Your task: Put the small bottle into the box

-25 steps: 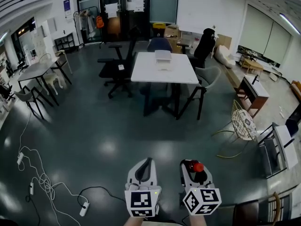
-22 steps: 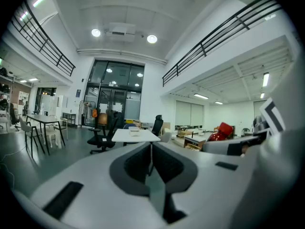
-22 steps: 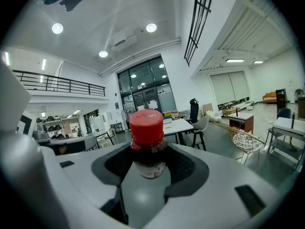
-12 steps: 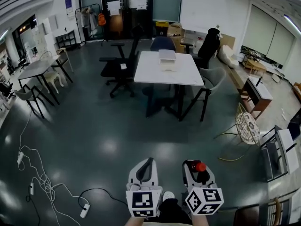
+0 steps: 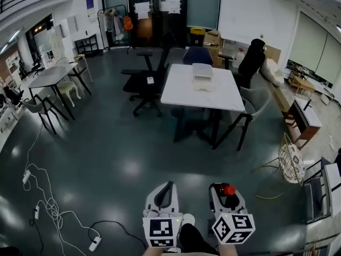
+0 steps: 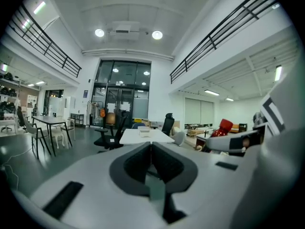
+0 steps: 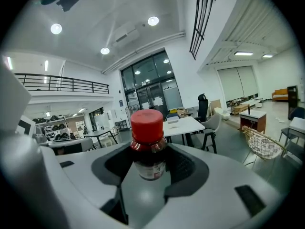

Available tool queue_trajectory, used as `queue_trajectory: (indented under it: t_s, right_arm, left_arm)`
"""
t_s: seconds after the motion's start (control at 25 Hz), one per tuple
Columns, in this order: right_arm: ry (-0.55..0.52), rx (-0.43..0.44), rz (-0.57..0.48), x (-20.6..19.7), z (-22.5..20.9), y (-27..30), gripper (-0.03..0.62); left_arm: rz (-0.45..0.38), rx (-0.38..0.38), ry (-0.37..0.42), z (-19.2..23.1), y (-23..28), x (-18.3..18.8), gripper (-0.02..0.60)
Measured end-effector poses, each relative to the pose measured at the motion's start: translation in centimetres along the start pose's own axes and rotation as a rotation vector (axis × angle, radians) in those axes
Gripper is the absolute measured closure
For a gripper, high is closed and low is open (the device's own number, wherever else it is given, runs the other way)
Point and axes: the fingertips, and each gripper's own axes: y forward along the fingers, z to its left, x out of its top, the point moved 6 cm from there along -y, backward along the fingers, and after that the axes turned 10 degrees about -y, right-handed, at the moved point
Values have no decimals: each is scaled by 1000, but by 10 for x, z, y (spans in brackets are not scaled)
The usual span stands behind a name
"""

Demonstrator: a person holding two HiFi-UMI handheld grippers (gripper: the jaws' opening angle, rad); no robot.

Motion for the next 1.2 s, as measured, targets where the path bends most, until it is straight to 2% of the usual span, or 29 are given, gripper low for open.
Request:
queue_trajectory:
  t_s: [0.36,0.6,0.88,1.2]
  right_arm:
    - [-1,33,-25,45,-63,95,365]
    - [-2,51,-35,61,-96,140,364]
    - [7,61,-2,63,-114,177,365]
    - [22,46,14,74,-124,238,365]
  left_arm:
    - [-34,9,15,-16,115,39,558]
    - [-37,10,10,-23,168,46,558]
    - [-11,30,-1,-17,212,49,558]
    - [5,1,-3,1,279,62,558]
